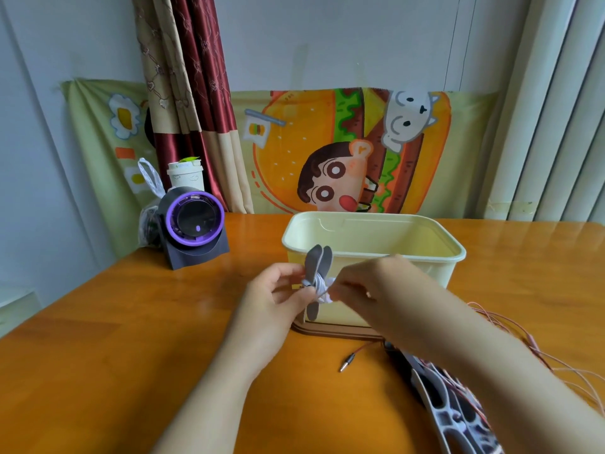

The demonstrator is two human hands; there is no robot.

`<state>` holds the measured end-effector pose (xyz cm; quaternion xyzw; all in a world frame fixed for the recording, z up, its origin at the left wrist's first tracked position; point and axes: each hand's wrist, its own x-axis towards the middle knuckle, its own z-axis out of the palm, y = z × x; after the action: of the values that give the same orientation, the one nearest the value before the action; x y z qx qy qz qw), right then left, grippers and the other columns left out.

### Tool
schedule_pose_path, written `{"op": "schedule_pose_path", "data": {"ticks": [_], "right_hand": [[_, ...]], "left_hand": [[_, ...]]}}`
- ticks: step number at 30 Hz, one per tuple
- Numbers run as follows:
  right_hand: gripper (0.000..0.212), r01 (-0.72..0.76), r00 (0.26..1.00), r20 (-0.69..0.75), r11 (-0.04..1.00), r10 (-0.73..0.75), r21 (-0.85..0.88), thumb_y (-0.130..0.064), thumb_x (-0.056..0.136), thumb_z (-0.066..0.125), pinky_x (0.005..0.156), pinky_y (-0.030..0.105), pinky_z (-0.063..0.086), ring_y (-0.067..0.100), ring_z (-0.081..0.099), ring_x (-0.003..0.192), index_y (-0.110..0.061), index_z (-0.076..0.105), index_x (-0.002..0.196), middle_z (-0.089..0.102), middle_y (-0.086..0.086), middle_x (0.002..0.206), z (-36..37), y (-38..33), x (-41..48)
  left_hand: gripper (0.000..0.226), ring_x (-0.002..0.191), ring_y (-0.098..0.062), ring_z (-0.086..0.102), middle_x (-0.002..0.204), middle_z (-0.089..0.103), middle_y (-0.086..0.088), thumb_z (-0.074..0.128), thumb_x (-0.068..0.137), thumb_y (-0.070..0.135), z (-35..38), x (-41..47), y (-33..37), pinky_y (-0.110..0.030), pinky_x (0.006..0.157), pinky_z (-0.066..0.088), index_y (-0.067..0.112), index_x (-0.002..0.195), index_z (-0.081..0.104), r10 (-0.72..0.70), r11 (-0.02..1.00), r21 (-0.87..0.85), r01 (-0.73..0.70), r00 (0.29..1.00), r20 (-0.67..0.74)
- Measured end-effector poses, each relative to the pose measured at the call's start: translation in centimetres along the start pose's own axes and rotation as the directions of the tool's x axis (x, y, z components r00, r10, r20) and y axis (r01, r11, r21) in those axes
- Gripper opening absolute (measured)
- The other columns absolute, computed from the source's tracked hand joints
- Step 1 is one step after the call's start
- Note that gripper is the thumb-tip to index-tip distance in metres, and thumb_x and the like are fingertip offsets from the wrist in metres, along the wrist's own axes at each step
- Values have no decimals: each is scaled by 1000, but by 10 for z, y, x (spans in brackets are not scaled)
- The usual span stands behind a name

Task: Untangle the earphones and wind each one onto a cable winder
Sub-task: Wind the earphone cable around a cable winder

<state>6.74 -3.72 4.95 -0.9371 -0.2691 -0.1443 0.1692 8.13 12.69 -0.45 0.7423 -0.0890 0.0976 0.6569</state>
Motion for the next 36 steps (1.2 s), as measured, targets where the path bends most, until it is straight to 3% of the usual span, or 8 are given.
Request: {"op": "schedule_pose_path", "data": {"ticks": [3, 9, 15, 18, 21, 25, 32, 36], "right_hand": [[27, -13, 992, -121, 999, 17, 36, -36, 90, 54, 66, 32, 47, 12, 57, 67, -19, 73, 84, 67, -1, 74, -12, 8, 1], [16, -70, 960, -243, 958, 141, 277, -34, 87, 62, 61, 12, 42, 2, 57, 69, -22, 71, 81, 64, -12, 73, -11, 26, 3], [28, -216, 960, -2, 743, 281, 634, -33, 89, 60, 56, 21, 51, 5, 58, 52, -12, 69, 73, 65, 1, 56, 3, 30, 7], [30, -241, 948, 6, 704, 319, 668, -28, 92, 58, 46, 13, 38, 2, 47, 43, -8, 68, 72, 59, 2, 52, 15, 25, 8], [32, -238, 940, -35, 723, 340, 649, -27, 93, 56, 51, 18, 36, 8, 45, 51, -1, 68, 79, 62, 17, 63, 27, 20, 11], [33, -250, 933, 17, 612, 360, 751, -27, 92, 55, 46, 13, 35, 5, 41, 40, -5, 63, 68, 52, -3, 45, 29, 18, 9], [31, -226, 956, 26, 678, 291, 699, -31, 93, 58, 46, 14, 33, 3, 39, 43, -8, 69, 76, 50, -4, 49, 36, 13, 7], [36, -243, 957, 51, 696, 284, 675, -47, 86, 57, 55, 20, 39, 7, 49, 52, -16, 70, 70, 60, -3, 56, 34, 11, 8]], "left_hand": [[25, 96, 3, 66, 99, 71, 22, 67, 89, 12, 1, -3, 1, -14, 79, 50, 31, 104, 65, 4, 996, 87, -16, 991, 134], [25, 97, -7, 69, 102, 74, 10, 67, 86, 6, -2, -5, 6, -18, 80, 52, 19, 106, 66, 7, 1000, -20, -2, 960, 281], [28, 94, -18, 68, 101, 73, -3, 70, 78, 9, -5, -7, 8, -27, 76, 55, 15, 105, 69, 34, 970, -236, 63, 923, 383], [28, 97, -22, 68, 105, 70, -7, 63, 77, 5, -2, -7, 7, -29, 79, 56, 20, 99, 73, 38, 913, -389, 124, 923, 382], [30, 99, -24, 68, 112, 66, -13, 61, 78, 4, 0, -7, 9, -34, 82, 58, 16, 104, 70, 37, 864, -479, 154, 930, 367], [38, 105, -26, 67, 121, 66, -14, 59, 79, 7, 4, -7, 14, -43, 86, 57, 12, 117, 61, 36, 784, -592, 186, 939, 343], [26, 104, -24, 69, 116, 71, -10, 63, 78, 20, 1, -1, 15, -37, 70, 60, 20, 99, 78, -91, 594, -769, 237, 969, 229], [34, 105, -21, 69, 121, 69, -6, 53, 85, 18, 1, -1, 14, -36, 79, 60, 20, 115, 69, -151, 596, -761, 256, 967, 207]]}}
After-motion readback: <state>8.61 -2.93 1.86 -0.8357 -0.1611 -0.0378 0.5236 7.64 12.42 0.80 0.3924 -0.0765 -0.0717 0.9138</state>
